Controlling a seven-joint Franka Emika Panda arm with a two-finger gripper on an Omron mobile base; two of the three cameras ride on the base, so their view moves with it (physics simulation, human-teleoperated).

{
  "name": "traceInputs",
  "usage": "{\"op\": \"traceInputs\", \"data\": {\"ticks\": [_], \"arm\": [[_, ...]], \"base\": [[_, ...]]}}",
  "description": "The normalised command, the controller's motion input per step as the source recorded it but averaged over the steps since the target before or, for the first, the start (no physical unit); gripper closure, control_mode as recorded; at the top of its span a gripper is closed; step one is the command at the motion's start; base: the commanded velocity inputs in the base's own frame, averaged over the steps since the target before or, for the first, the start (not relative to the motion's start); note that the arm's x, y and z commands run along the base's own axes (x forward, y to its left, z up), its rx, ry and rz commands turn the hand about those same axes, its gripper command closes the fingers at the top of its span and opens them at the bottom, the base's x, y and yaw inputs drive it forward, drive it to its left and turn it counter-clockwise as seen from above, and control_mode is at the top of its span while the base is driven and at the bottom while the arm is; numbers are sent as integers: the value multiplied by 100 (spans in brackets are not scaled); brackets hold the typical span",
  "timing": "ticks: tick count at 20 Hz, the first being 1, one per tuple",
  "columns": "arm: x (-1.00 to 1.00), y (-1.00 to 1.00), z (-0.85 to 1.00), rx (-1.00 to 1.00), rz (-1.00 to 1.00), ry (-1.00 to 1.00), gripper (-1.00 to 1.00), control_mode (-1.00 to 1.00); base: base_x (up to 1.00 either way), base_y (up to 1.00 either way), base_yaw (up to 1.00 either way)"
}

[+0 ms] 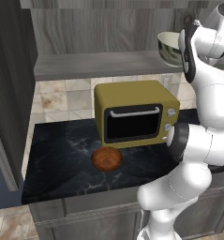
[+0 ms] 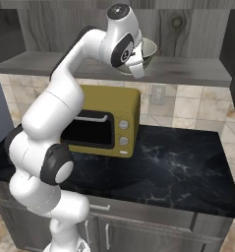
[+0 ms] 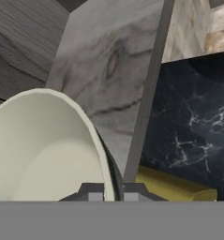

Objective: Pick up the bowls on the counter and stack them on top of one another in the open cabinet. Place the smaller bowl on top of the larger bowl.

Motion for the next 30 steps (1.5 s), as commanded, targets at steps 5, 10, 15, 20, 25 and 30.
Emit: {"op": "traceInputs", "data": {"ticks": [5,10,15,20,25,30], "arm": [[26,5,-10,1,0,0,100,-100],[26,6,-10,1,0,0,100,-100],[19,16,-17,0,0,0,100,-100],[15,20,-20,-1,0,0,-100,-100],[8,8,-4,0,0,-3,-100,-100],[6,2,9,0,0,-5,-100,-100]], "base": [[0,0,0],[0,0,0],[0,0,0],[0,0,0],[0,0,0],[0,0,0]]}}
